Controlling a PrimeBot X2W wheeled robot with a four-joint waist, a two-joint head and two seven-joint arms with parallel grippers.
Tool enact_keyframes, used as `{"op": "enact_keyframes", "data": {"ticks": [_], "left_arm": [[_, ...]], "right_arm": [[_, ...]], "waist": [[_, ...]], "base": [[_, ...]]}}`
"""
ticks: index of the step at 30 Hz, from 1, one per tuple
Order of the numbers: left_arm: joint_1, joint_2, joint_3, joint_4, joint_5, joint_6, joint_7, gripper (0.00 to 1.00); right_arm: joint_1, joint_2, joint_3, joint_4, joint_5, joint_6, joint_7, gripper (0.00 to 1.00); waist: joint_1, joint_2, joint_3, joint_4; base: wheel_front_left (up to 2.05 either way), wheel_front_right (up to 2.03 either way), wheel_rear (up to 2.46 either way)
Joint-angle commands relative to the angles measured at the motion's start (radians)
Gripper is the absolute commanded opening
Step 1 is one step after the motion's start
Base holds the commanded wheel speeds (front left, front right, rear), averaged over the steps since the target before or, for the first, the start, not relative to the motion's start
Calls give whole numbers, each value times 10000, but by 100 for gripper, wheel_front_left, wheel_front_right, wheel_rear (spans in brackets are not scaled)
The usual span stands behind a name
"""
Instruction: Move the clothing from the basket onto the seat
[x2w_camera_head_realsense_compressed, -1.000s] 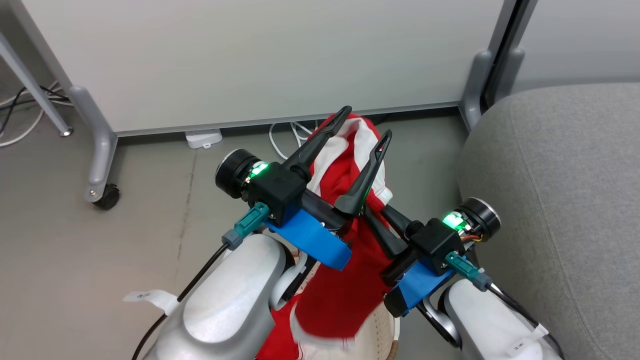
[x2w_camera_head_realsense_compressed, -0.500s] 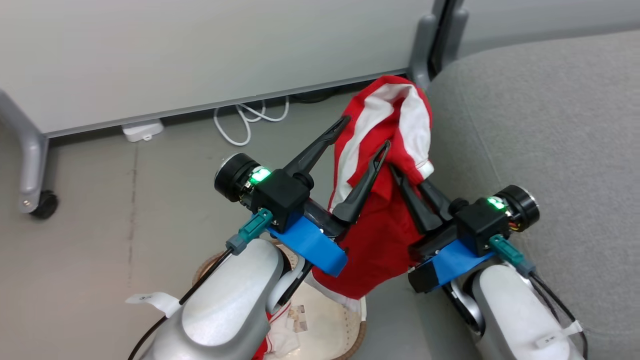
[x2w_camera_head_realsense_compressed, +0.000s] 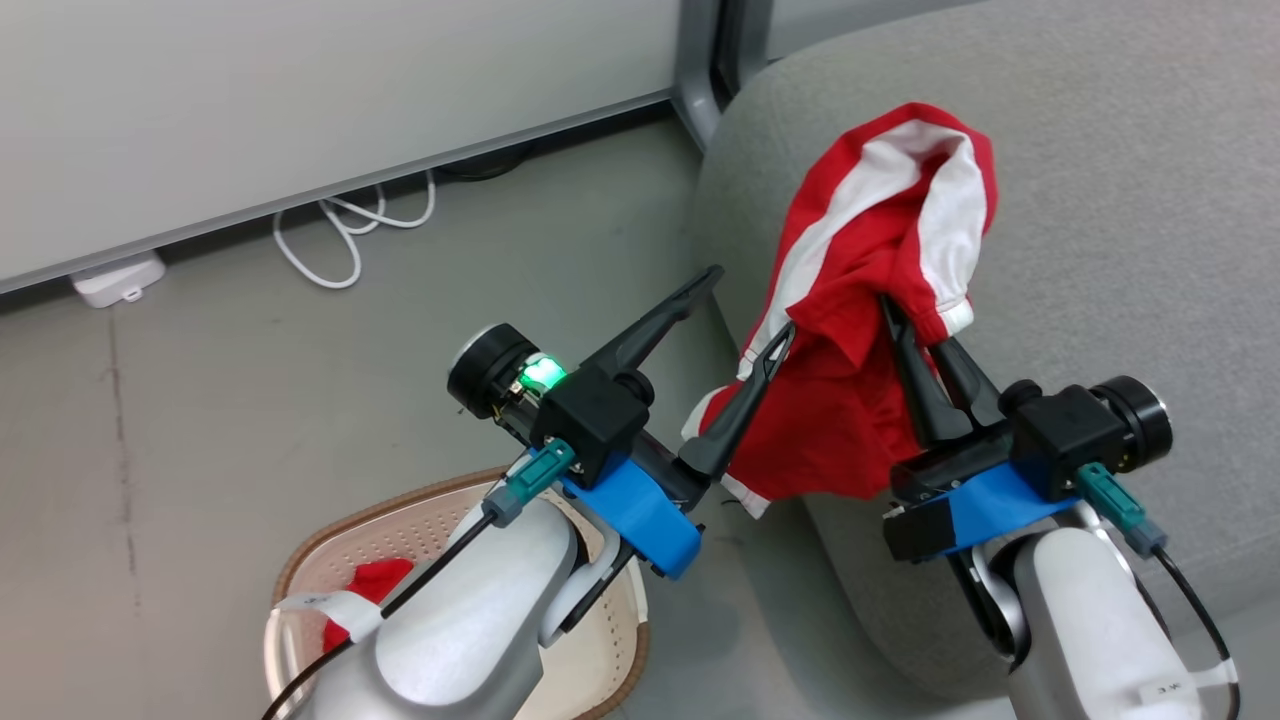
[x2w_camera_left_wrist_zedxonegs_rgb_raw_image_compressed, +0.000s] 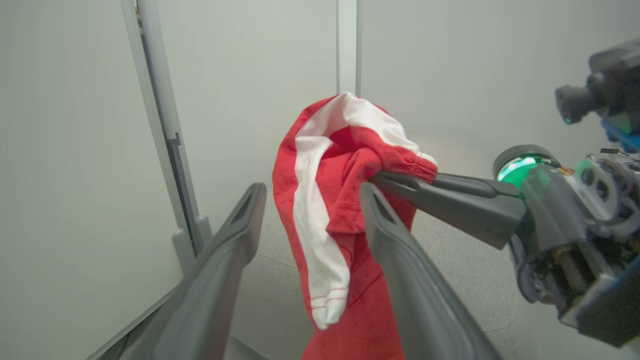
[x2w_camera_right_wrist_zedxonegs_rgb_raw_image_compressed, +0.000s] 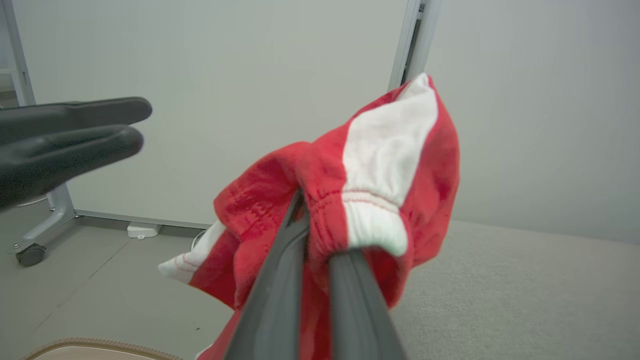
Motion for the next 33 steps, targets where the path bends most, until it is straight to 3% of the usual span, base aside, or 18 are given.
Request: {"op": "enact_keyframes", "data": {"ticks": [1, 9, 17, 25, 33], "left_arm": [[-104, 68, -47, 25, 45, -20, 37, 100], [76, 91, -318, 120, -23, -11, 30, 100], [-197, 216, -209, -37, 18, 120, -7, 100], [-812, 577, -73, -503, 214, 133, 52, 100], [-1661, 992, -3, -1073, 566, 144, 228, 100]], "right_arm": [[125, 41, -68, -70, -54, 5, -6, 0], [482, 67, -550, -274, -132, 5, -6, 0], [-47, 84, -1151, -688, 45, 5, -5, 0], [-2194, -392, -2494, -1283, 159, 5, -5, 0], [-4614, -1362, -3967, -1500, 146, 5, -4, 0]], "waist": [[0, 0, 81, -190], [0, 0, 142, -571], [0, 0, 493, -498], [0, 0, 1911, -118], [0, 0, 3768, 280]], "base": [[0, 0, 0], [0, 0, 0], [0, 0, 0], [0, 0, 0], [0, 0, 0]]}}
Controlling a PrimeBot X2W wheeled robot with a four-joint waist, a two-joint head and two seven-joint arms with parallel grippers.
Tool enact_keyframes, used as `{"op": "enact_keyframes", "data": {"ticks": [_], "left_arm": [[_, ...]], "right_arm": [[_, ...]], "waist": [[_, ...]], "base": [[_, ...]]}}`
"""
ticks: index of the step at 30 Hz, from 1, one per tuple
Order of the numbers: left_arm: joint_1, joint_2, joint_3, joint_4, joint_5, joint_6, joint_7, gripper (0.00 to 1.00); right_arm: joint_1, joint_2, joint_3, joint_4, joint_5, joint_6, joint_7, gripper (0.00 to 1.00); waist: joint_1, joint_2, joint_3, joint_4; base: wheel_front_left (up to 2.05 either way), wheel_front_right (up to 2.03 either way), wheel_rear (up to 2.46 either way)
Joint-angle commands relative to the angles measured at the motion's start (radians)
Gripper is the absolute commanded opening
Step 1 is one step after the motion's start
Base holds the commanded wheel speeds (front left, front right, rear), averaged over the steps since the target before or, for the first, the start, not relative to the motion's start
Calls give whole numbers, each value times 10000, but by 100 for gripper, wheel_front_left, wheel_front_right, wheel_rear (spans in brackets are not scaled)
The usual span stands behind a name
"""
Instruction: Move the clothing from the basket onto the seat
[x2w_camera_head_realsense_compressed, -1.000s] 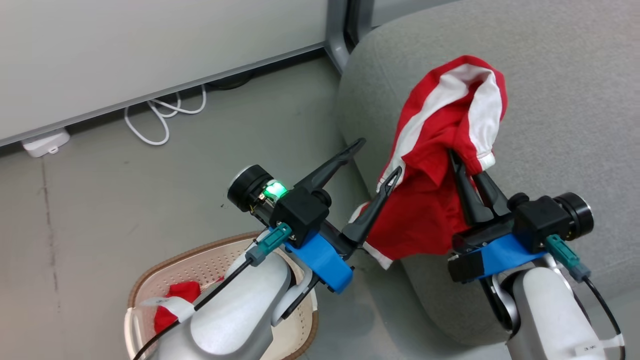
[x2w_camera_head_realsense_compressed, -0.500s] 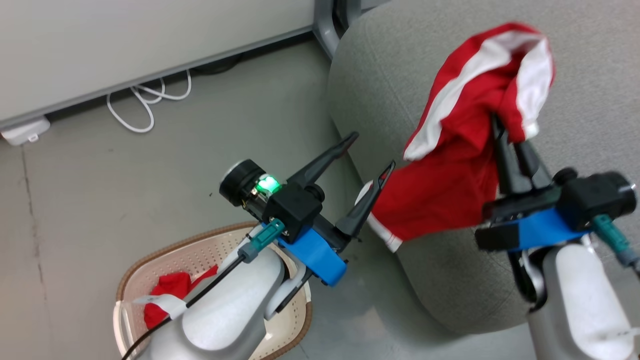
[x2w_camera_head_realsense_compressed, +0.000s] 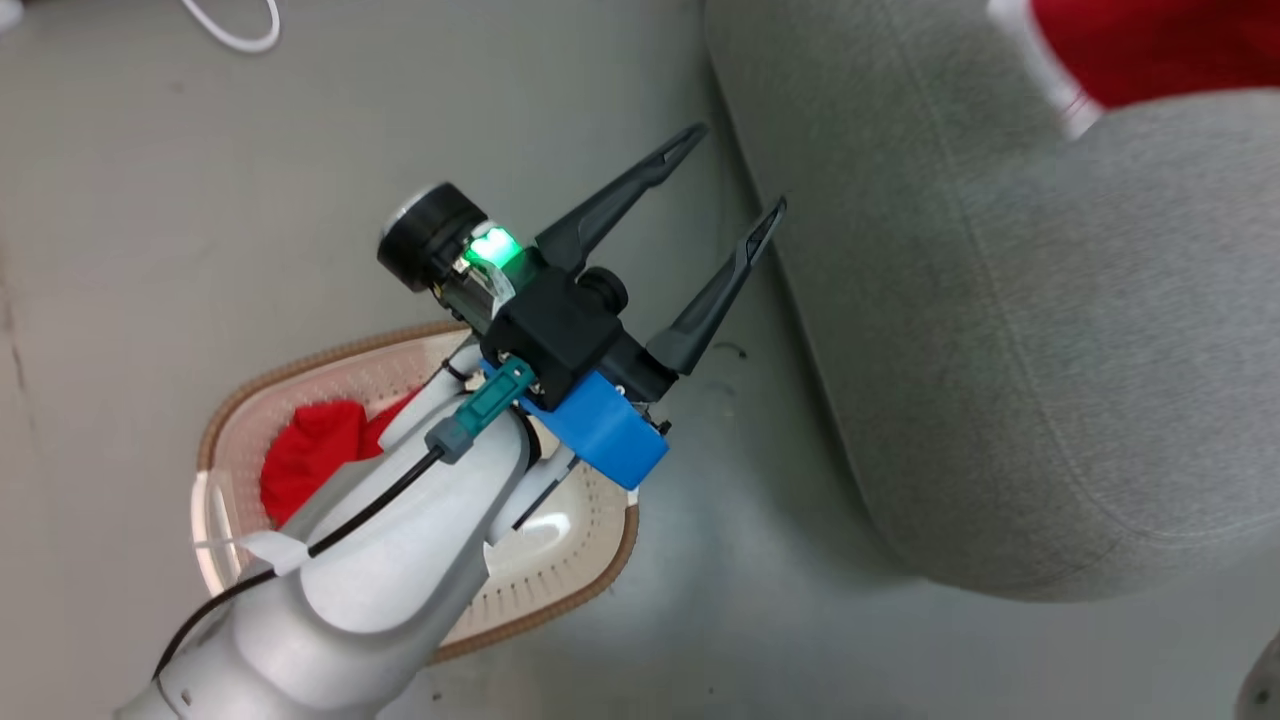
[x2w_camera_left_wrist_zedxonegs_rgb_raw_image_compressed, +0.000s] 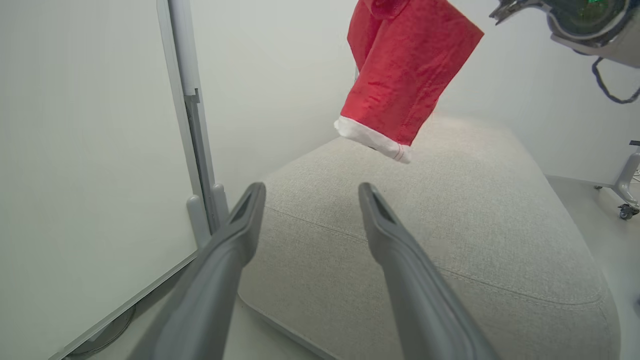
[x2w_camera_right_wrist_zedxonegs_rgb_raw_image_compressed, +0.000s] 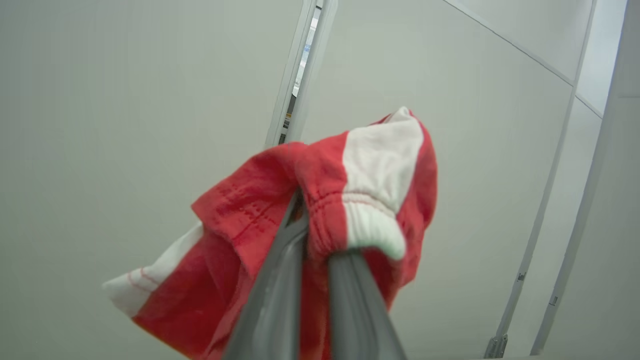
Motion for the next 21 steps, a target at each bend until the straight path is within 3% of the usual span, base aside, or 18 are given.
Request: {"op": "enact_keyframes", "data": {"ticks": [1, 11, 16, 21], "left_arm": [[-217, 95, 32, -102, 85, -6, 34, 100], [-643, 427, -65, -470, 251, -38, 172, 100], [-720, 494, -82, -523, 283, -5, 184, 100], [-791, 530, -118, -573, 296, 49, 220, 100]], "right_arm": [[-384, -193, -145, 67, 28, 5, -4, 0], [-2102, -1643, -1711, 1339, 174, 3, -5, 0], [-1846, -1846, -1897, 2657, 238, 3, -5, 0], [-1512, -1564, -2017, 3963, 193, 3, -5, 0]], "waist": [[-1, 0, 896, 275], [-1, 0, 2238, 541], [-1, 0, 2530, 559], [-1, 0, 2670, 574]], "base": [[0, 0, 0], [0, 0, 0], [0, 0, 0], [0, 0, 0]]}}
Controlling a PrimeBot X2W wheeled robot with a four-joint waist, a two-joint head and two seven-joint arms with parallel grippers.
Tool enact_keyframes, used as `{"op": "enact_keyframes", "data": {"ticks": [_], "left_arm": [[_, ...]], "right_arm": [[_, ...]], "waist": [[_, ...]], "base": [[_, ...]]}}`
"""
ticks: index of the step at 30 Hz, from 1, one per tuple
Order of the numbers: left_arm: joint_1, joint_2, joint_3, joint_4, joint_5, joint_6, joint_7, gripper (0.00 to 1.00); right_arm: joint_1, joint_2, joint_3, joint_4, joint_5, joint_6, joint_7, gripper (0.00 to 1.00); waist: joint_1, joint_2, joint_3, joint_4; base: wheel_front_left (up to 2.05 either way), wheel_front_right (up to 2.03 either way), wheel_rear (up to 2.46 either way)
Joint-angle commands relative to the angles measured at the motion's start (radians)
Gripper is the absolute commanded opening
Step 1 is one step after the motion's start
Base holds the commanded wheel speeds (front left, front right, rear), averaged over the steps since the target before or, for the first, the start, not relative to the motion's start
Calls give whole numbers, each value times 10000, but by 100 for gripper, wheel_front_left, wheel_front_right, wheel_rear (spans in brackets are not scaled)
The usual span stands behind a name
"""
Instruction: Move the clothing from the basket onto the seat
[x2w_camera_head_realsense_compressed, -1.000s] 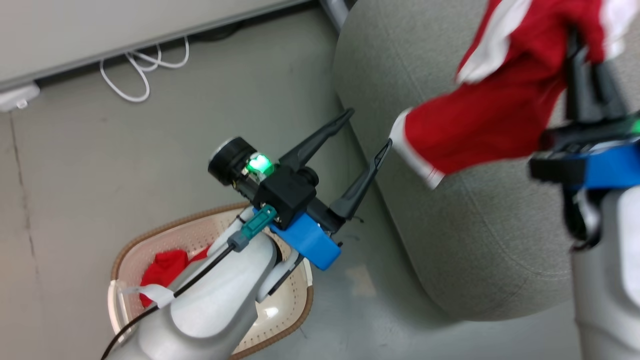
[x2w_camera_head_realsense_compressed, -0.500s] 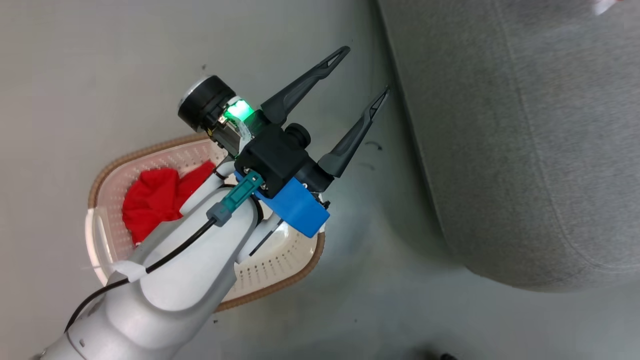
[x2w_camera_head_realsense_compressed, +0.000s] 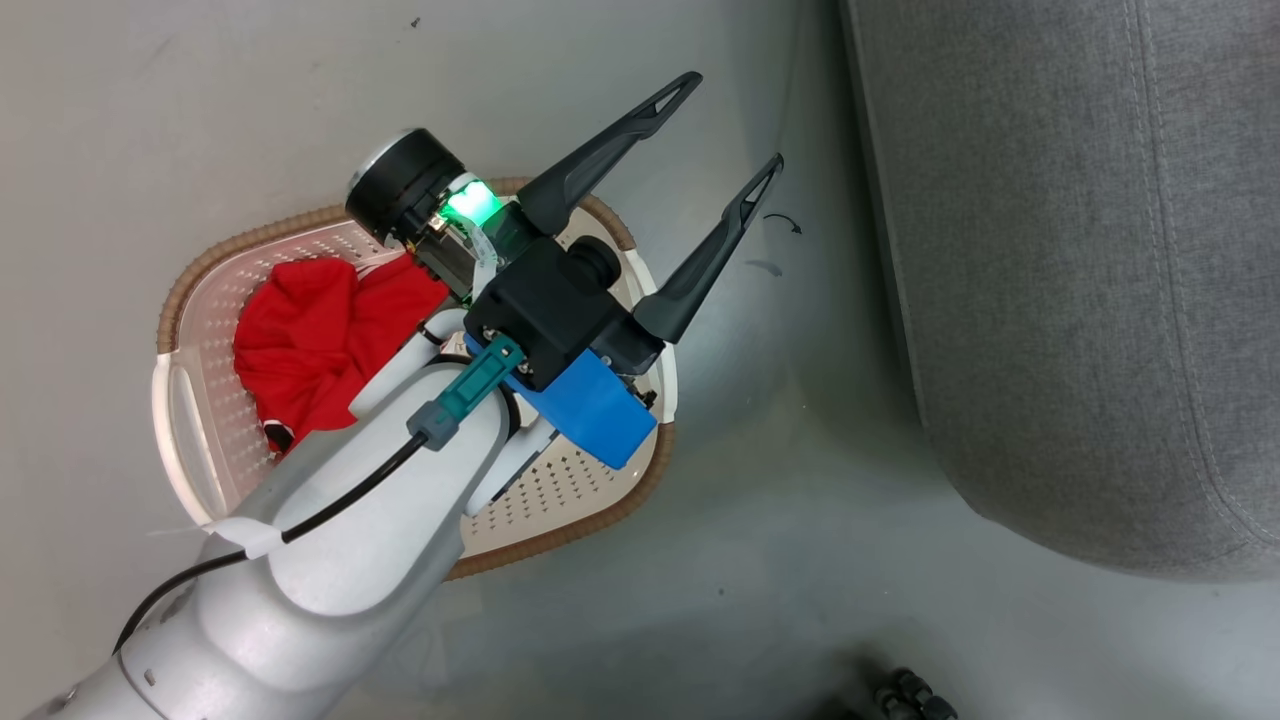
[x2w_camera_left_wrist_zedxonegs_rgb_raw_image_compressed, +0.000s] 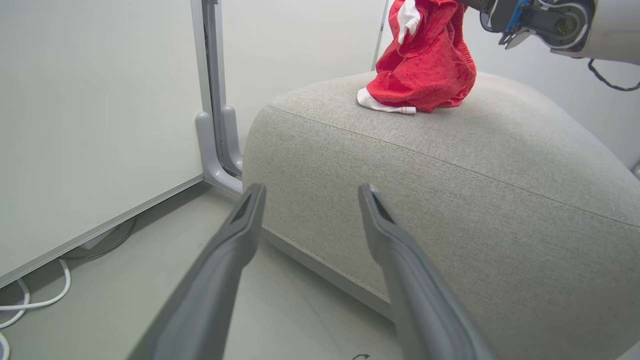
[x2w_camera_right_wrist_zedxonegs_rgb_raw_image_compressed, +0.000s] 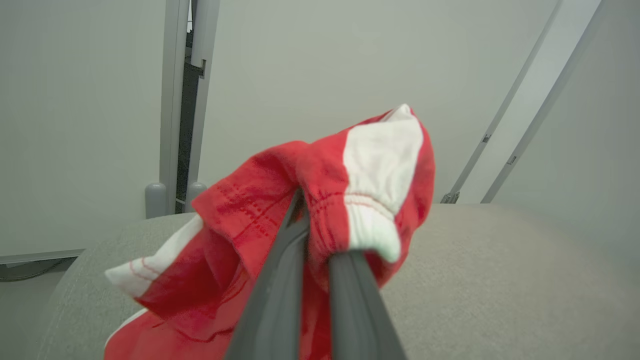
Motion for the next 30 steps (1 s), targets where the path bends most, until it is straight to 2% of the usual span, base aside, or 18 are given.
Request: {"op": "enact_keyframes", "data": {"ticks": [1, 4, 10, 11, 12, 22, 30], "left_arm": [[-189, 28, 7, -50, 51, 44, 7, 100], [-206, 24, -35, -42, 41, 48, 2, 100], [-112, 62, -69, 105, -66, 50, -124, 100], [-65, 44, -73, 139, -86, 66, -150, 100], [-3, 12, -74, 172, -101, 80, -179, 100], [842, -327, 42, 702, -492, 251, -502, 100], [2062, -276, 840, 777, -886, 545, -575, 100]], "right_arm": [[176, 95, -47, 254, -35, 3, -3, 0], [365, 285, -84, 858, -18, 3, -3, 0], [858, 576, -9, 1289, -7, 5, -3, 0], [945, 625, -9, 1350, 30, 5, -3, 42], [1033, 642, 12, 1398, 38, 3, -3, 100], [2887, 1105, 118, 733, -132, 5, -2, 100], [4661, 1679, 844, -878, -68, 5, -3, 100]], "waist": [[-2, 0, 18, 14], [-2, 0, 23, 25], [-2, 0, -263, 9], [-2, 0, -364, 10], [-2, 0, -486, 13], [-2, 0, -2298, 41], [-2, 0, -3738, 40]], "base": [[0, 0, 0], [0, 0, 0], [0, 0, 0], [0, 0, 0], [0, 0, 0], [0, 0, 0], [0, 0, 0]]}}
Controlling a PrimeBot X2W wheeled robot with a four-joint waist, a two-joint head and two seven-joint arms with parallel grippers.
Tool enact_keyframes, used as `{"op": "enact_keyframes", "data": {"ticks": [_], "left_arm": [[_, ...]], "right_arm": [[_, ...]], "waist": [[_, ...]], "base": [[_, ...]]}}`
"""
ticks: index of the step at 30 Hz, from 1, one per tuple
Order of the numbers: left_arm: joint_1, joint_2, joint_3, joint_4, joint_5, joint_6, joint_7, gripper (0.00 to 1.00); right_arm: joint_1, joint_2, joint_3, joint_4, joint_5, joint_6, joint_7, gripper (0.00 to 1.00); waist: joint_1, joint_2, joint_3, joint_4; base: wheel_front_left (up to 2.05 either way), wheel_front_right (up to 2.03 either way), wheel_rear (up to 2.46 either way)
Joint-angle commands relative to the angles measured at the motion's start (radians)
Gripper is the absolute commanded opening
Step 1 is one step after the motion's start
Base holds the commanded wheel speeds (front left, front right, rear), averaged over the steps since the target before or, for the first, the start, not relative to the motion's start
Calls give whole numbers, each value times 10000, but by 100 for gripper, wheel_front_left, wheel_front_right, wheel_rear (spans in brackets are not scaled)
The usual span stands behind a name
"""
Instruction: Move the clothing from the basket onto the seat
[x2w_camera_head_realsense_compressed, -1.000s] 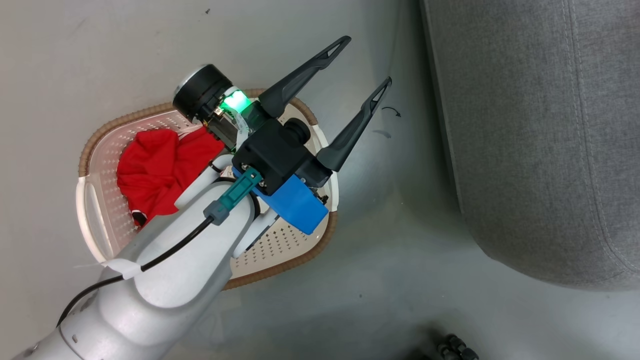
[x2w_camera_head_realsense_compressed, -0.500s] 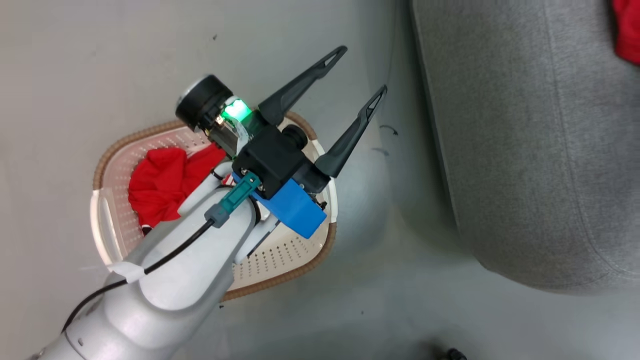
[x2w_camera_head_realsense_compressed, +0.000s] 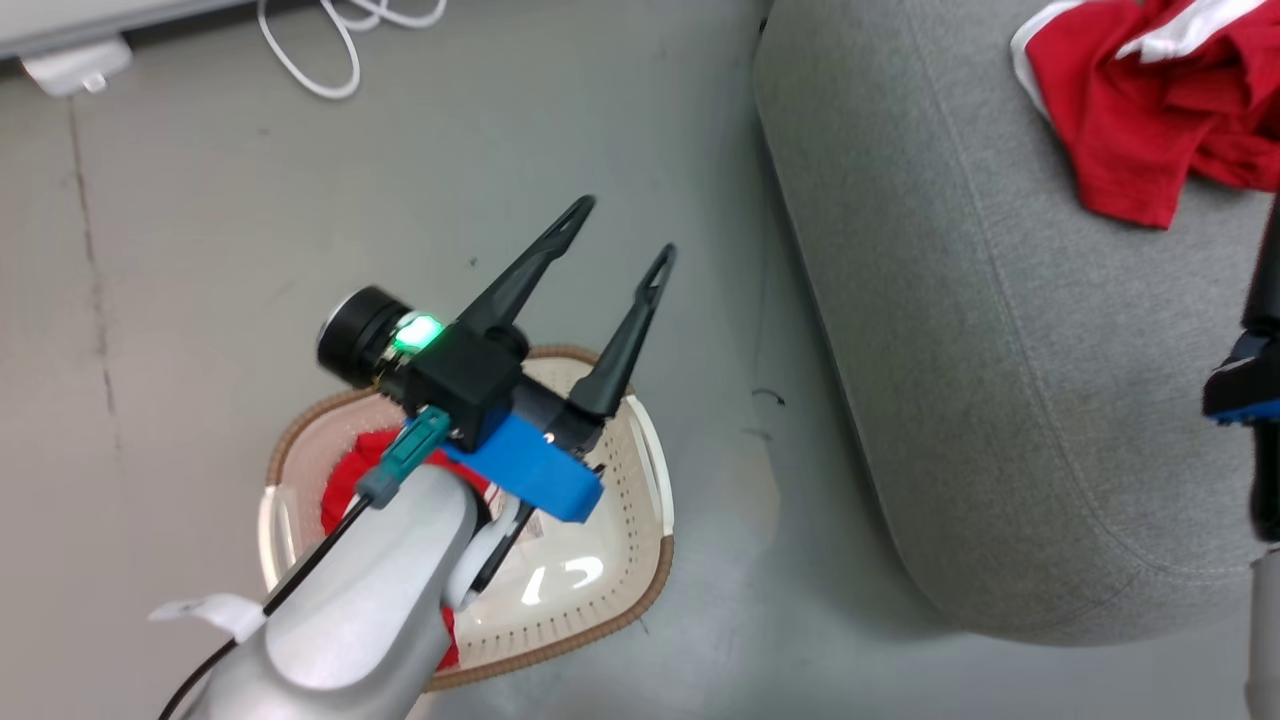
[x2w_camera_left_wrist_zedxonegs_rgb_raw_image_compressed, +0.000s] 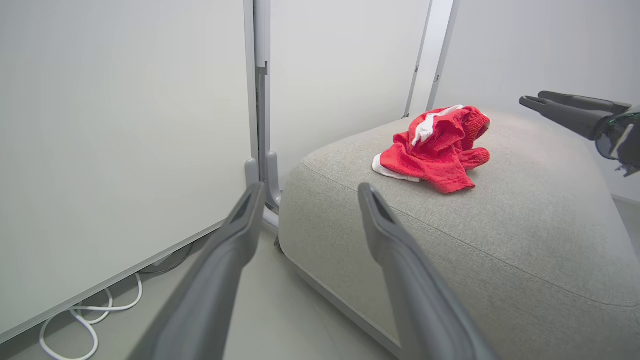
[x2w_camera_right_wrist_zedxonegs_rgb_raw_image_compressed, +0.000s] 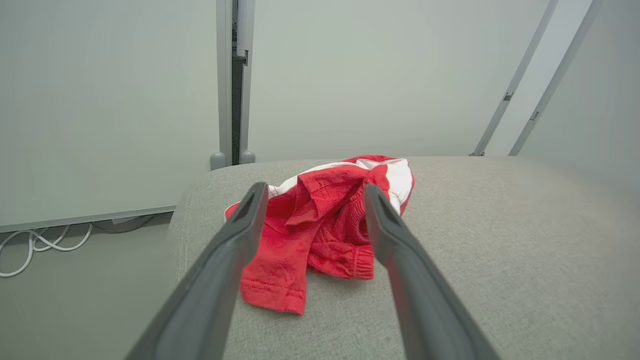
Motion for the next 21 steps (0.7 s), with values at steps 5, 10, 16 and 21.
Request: {"op": "enact_keyframes", "data": {"ticks": [5, 10, 16, 21], "left_arm": [[995, 76, 826, -250, 25, 157, -42, 100], [1996, -107, 1923, -560, 196, 249, -36, 100], [3121, -377, 3363, -866, 529, 152, -36, 100], [3852, -660, 4422, -977, 885, -15, -36, 100]], "right_arm": [[853, 324, 731, -846, 230, 3, -3, 100], [1660, 683, 1433, -1573, 387, 3, -3, 100], [2321, 970, 2359, -2117, 583, 3, -2, 100], [2787, 1137, 2877, -2398, 604, 3, -2, 100]], "waist": [[1, 0, -1110, 279], [1, 0, -1842, 778], [1, 0, -2445, 1308], [1, 0, -2863, 1746]], "base": [[0, 0, 0], [0, 0, 0], [0, 0, 0], [0, 0, 0]]}}
